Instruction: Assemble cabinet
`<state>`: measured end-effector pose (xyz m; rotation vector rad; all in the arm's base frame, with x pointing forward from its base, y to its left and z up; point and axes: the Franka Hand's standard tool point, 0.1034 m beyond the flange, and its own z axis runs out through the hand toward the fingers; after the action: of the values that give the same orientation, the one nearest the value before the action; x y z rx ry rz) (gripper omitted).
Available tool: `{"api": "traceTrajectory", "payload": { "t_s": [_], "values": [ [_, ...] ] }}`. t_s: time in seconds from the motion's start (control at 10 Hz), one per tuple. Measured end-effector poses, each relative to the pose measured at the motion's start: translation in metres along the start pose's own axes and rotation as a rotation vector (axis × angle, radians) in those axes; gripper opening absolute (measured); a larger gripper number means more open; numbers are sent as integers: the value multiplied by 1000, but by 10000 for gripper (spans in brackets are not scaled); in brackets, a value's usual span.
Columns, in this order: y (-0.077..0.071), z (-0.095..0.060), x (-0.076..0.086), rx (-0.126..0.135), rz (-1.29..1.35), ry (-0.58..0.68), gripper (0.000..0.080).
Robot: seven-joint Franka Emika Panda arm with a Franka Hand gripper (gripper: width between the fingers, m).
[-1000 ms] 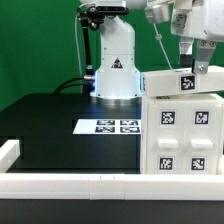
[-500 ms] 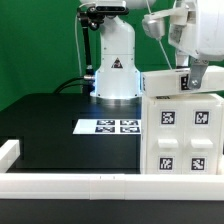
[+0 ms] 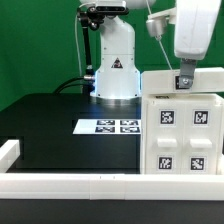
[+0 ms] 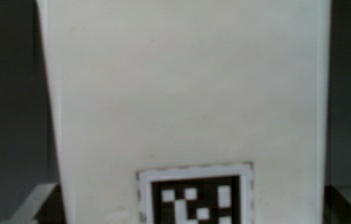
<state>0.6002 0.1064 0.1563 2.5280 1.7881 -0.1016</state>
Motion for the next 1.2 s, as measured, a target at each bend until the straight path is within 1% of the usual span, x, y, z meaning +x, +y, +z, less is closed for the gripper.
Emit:
{"api": "traceTrajectory", "payload": {
  "t_s": [0.1, 0.3, 0.4, 0.5, 0.6, 0.9, 1.1, 1.2],
  "values": [
    [0, 0, 0, 2, 168, 1, 552],
    [1, 1, 0, 14, 408, 11, 553],
    [2, 1, 0, 33, 636, 19, 553],
    [4, 1, 0, 28, 716, 28, 553],
    [5, 1, -1, 15, 761, 45, 553],
    [5, 1, -1, 20, 950, 44, 554],
    [6, 2, -3, 93, 1300, 82, 554],
    [7, 2, -2, 101, 1484, 128, 554]
  ]
}}
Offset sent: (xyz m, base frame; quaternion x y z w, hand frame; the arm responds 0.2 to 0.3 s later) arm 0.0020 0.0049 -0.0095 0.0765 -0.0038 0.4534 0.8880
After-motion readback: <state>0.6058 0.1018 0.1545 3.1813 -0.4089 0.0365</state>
